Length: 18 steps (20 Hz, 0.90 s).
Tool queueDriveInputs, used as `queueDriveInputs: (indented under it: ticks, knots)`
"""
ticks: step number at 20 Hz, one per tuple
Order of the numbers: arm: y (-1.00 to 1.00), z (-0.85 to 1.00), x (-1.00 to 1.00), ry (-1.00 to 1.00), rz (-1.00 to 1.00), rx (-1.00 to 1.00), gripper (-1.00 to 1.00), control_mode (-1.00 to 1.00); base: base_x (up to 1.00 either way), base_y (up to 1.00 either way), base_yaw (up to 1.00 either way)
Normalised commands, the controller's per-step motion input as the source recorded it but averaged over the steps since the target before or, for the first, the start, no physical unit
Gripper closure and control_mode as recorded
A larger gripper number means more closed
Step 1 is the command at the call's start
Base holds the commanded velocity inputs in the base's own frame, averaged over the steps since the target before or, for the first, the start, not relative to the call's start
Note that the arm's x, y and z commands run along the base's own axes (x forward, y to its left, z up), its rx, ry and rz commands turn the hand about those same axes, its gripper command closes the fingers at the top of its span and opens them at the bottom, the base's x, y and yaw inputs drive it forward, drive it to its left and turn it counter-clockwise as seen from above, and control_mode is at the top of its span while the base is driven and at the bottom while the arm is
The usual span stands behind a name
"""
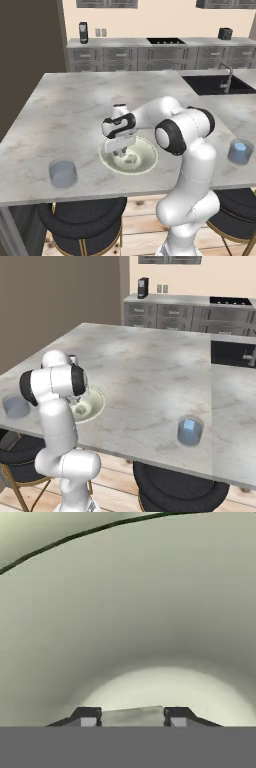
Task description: There are four ice cubes in the ice bowl. Place two ice cubes in each glass of water.
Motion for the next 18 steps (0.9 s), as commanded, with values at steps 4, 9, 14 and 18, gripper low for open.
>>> queueDriveInputs:
  ticks: [4, 9, 14, 18]
  knots:
    - [0.05, 0.70, -0.37, -0.30, -0.07, 0.00, 1.00, -1.00, 0.00, 0.00, 0.00]
    - [0.10, 0.35, -0.58, -0.11, 0.02, 0.03, 1.00, -1.00, 0.00, 0.00, 0.00]
    - [0.56, 0.57, -0.28, 0.00, 0.23, 0.04, 1.00, -1.00, 0.00, 0.00, 0.00]
    - [0.88, 0.55, -0.17, 0.04, 0.34, 0.01, 1.00, -1.00, 0.00, 0.00, 0.00]
